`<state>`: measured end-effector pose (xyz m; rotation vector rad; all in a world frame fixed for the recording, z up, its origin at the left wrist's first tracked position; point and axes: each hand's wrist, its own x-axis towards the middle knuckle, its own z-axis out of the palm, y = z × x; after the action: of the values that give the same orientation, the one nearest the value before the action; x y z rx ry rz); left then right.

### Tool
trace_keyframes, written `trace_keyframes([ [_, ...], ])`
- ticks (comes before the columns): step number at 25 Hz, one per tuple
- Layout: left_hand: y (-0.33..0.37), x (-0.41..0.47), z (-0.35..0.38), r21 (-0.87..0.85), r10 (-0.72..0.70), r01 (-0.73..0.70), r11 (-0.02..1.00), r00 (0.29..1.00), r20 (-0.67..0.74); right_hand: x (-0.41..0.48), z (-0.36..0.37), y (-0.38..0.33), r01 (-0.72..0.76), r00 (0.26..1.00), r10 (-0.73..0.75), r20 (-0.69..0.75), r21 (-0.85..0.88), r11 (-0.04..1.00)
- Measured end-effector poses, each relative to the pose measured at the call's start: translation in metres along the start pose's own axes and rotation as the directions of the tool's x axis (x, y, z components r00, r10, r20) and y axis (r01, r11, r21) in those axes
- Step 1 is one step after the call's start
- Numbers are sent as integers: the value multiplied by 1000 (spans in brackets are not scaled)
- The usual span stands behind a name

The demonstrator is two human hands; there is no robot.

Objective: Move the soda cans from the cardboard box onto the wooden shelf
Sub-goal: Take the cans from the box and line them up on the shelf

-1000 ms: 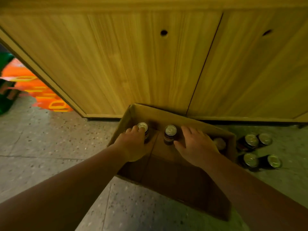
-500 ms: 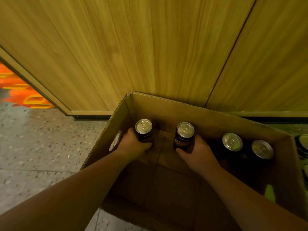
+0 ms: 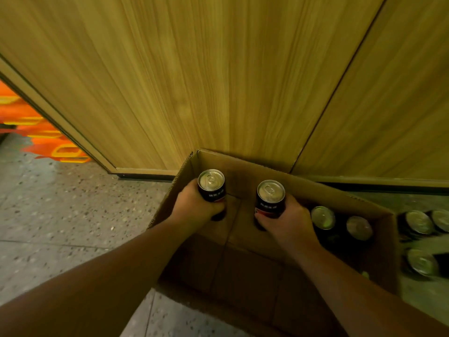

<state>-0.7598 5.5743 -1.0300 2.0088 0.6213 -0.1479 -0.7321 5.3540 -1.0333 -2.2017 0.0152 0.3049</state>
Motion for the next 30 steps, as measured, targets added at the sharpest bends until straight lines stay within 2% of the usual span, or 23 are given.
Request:
trace_keyframes([
  [5, 149, -88, -94, -24, 49, -47, 999, 994, 93, -64, -119, -142, 33, 997, -34, 68, 19, 999],
  [12, 418, -218, -261, -25, 163, -161, 987, 970, 183, -149, -328, -405, 52, 987, -80, 136, 198, 979],
  [18, 644, -292, -377, -18, 343, -344, 939, 929, 139, -169, -501, -588, 194, 974, -209, 93, 147, 970],
  [23, 773, -310, -429, -41, 447, -445, 894, 893, 59, -152, -599, -684, 263, 960, -274, 54, 156, 952],
  [30, 869, -244, -434, -91, 479, -472, 877, 874, 81, -86, -653, -738, 298, 954, -297, -34, 186, 936],
])
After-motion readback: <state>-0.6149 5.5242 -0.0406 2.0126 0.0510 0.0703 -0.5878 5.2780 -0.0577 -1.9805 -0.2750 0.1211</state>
